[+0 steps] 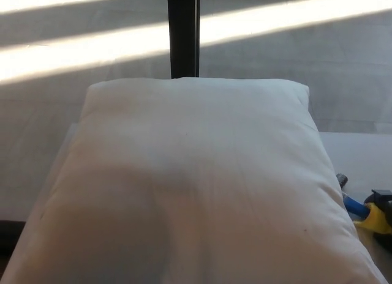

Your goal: A hammer is kept on the right hand side and a pillow is kept on the left hand side on the desk infront of the robot and the robot uses its right hand to pick up the hammer and makes a downward swinging motion to hit the pillow

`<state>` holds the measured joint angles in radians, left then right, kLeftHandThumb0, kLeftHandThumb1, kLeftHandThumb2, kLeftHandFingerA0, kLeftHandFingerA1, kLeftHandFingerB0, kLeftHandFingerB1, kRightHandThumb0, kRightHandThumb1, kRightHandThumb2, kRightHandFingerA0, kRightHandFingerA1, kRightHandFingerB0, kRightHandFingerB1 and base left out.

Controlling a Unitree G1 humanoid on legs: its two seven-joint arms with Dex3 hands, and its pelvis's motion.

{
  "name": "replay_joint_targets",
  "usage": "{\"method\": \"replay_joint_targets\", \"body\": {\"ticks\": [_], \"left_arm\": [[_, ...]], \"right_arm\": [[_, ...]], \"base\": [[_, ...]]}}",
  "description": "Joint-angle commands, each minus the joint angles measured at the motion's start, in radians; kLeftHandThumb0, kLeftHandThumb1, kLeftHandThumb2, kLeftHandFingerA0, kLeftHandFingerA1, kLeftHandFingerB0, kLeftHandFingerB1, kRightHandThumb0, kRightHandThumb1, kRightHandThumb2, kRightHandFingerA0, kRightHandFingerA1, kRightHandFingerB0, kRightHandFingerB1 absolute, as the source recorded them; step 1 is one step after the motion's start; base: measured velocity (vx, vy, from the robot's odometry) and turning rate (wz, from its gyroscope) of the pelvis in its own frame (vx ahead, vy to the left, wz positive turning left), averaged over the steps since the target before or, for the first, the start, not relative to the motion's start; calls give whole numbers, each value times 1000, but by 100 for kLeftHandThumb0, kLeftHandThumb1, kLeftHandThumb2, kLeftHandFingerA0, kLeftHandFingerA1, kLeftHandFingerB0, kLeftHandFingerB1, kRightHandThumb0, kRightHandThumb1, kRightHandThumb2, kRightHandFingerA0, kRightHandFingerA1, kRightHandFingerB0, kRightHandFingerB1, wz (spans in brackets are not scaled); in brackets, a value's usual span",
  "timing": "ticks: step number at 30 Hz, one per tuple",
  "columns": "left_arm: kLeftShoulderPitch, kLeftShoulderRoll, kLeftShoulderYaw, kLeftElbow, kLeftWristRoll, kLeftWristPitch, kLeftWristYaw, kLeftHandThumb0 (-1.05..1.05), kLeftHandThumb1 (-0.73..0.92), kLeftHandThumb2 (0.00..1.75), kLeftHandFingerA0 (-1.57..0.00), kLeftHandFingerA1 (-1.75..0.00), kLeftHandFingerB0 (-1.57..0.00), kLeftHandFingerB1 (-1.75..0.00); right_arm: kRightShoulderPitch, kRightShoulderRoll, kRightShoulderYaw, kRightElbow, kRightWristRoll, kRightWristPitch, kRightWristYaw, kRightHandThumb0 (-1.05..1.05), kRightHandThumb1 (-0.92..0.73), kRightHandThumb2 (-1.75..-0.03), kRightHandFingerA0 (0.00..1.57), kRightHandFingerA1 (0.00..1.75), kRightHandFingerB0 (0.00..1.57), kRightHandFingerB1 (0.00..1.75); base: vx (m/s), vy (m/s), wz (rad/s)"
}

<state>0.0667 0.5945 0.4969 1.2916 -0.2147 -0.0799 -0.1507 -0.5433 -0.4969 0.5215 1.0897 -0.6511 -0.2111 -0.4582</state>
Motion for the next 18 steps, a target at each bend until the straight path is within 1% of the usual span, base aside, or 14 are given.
{"method": "replay_joint_targets", "body": {"ticks": [1, 3, 5, 6, 7, 8, 9, 11, 12, 13, 15, 16, 17, 18], "left_arm": [[-3, 25, 10, 3, -9, -8, 2, -68, 72, 62, -71, -57, -63, -46], [1, 25, 15, 3, -14, -7, 1, -68, 72, 62, -70, -59, -63, -47], [1, 24, 17, 1, -15, -9, 0, -69, 72, 61, -71, -61, -64, -48], [0, 24, 15, 2, -12, -9, 6, -69, 72, 62, -72, -61, -64, -48], [4, 25, 11, 2, -8, -4, 7, -69, 73, 62, -71, -61, -64, -47], [6, 26, 9, 1, -6, -7, 6, -68, 74, 62, -71, -61, -62, -47], [8, 27, 6, 1, -2, -6, 9, -69, 74, 62, -72, -59, -64, -46], [13, 28, 2, 1, 1, -8, 6, -68, 75, 62, -69, -60, -61, -47], [13, 28, 10, 2, -7, -6, 5, -69, 73, 62, -71, -60, -63, -48], [13, 27, 22, 5, -18, -4, 4, -69, 72, 61, -70, -60, -62, -48], [13, 26, 31, 6, -23, -3, 0, -69, 72, 62, -71, -60, -62, -48], [14, 25, 33, 4, -23, -5, -1, -69, 72, 62, -71, -61, -62, -48], [22, 25, 34, 1, -20, -13, -6, -70, 73, 62, -69, -60, -62, -48], [25, 24, 35, 0, -19, -17, -8, -70, 73, 62, -69, -60, -62, -48]], "right_arm": [[75, 24, -202, 38, 200, 6, 90, -26, -65, -85, 91, 163, 75, 119], [62, 29, -260, 37, 236, 19, 117, -30, -61, -93, 86, 175, 68, 163], [57, 25, -301, 27, 248, 23, 127, -29, -59, -94, 88, 175, 72, 156], [52, 16, -318, 18, 254, 27, 153, -32, -58, -101, 87, 175, 72, 164], [46, 12, -336, 18, 254, 29, 161, -32, -58, -98, 86, 175, 70, 157], [47, 6, -362, 12, 270, 6, 163, -32, -53, -99, 86, 175, 72, 162], [38, -2, -366, 9, 259, 24, 168, -36, -57, -94, 92, 172, 76, 97], [21, -24, -388, -5, 245, 62, 169, -34, -53, -91, 96, 171, 87, 91], [16, -27, -407, -13, 251, 72, 170, -34, -47, -96, 117, 160, 89, 114], [8, -32, -430, -21, 261, 83, 187, -33, -57, -97, 97, 175, 78, 153], [2, -47, -461, -40, 271, 88, 205, -34, -57, -97, 97, 175, 80, 154], [4, -51, -474, -49, 277, 83, 219, -34, -54, -106, 97, 175, 82, 156], [-5, -52, -479, -58, 277, 83, 230, -38, -52, -108, 120, 133, 94, 115], [-8, -51, -482, -64, 275, 86, 235, -38, -52, -108, 120, 133, 94, 115]], "base": [[0, 0, 0], [0, 0, 0], [0, 0, 0], [0, 0, 0], [0, 0, 0], [0, 0, 0], [0, 0, 0], [0, 0, 0], [0, 0, 0], [0, 0, 0], [0, 0, 0], [0, 0, 0], [0, 0, 0], [0, 0, 0]]}}
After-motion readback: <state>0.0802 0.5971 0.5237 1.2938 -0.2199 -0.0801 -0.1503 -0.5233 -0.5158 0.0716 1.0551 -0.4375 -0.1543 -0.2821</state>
